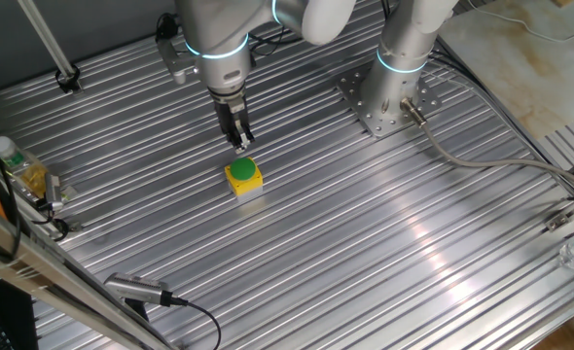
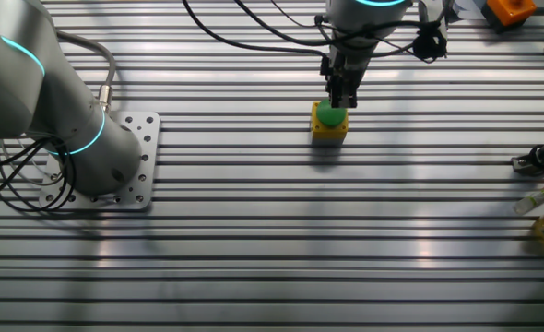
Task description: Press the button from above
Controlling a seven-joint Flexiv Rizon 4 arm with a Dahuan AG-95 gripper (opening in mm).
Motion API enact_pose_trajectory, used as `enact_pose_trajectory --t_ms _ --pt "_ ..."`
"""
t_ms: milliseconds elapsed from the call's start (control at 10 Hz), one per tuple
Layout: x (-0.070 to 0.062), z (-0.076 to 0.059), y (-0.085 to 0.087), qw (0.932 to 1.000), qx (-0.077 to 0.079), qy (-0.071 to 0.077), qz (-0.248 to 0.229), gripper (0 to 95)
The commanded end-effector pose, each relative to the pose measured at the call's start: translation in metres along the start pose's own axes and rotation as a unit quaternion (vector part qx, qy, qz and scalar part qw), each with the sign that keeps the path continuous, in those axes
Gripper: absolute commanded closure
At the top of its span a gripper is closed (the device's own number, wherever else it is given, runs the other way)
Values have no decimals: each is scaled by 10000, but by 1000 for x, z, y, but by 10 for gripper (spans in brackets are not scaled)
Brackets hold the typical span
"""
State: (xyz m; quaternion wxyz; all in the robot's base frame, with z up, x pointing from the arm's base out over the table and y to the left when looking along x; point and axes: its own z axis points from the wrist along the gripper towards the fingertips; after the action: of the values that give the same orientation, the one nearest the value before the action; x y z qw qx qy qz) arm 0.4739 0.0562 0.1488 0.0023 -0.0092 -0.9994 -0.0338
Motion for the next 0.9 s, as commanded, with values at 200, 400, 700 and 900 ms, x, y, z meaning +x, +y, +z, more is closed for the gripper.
enact_pose_trajectory --t_ms 200,400,700,900 --pt "0 0 0 10000 -64 42 -14 950" --pt "0 0 0 9999 -109 86 -34 950" --pt "0 0 0 9994 -218 253 -71 950" --pt "0 0 0 9992 -212 344 -27 950"
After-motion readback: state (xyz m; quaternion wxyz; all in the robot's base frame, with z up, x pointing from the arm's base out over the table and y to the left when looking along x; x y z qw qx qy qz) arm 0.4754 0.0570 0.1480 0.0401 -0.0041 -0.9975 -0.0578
